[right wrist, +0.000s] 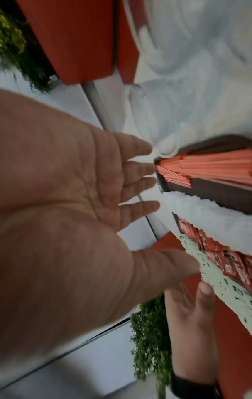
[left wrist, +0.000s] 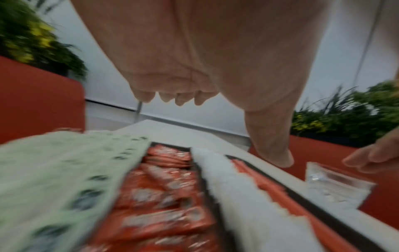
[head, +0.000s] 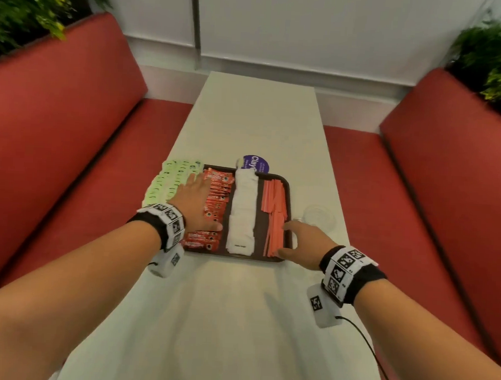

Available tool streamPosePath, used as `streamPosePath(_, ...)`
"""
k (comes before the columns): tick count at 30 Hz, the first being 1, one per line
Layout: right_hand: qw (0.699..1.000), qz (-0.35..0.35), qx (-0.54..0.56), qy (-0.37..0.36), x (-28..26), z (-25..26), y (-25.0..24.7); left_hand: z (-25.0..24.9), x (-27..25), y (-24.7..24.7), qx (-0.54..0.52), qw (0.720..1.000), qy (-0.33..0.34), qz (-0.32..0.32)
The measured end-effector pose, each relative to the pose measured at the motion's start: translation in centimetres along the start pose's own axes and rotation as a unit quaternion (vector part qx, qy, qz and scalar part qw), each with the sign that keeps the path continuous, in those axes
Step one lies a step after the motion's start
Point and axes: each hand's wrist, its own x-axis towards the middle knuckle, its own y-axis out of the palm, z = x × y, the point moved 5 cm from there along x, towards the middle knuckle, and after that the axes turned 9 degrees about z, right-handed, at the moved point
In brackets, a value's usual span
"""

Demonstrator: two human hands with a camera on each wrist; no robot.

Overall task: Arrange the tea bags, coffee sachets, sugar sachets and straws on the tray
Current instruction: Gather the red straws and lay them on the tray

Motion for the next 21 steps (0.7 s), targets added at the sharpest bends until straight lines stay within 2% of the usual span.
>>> streamPosePath(2,1.0,-0.004,-0.009,-0.015,-2.1,-1.5,-1.5,-4.9,1.5,-0.7,-0.01,0.998,0.056,-0.011)
streamPosePath(4,1.0,0.005,-0.009,0.006,-3.6,-4.1,-2.4,-10.0,2.8,-0.8,-0.021,0.995,0.096,0.009)
streamPosePath(10,0.997,0.04,0.011,0.061,-5.8,-10.3,-1.5,-21.4,5.8,0.8,-0.047,0.988,0.135,0.057)
streamPosePath(15,0.998,0.019,0.04,0.035,-5.0,-12.9,-0.1,-25.1,8.1,3.1,-0.038,0.99,0.103,0.092)
streamPosePath(21,0.999,0.017,0.045,0.001,-2.3,-14.1,-0.7,-25.5,10.9,3.5,-0.035,0.992,0.09,0.084)
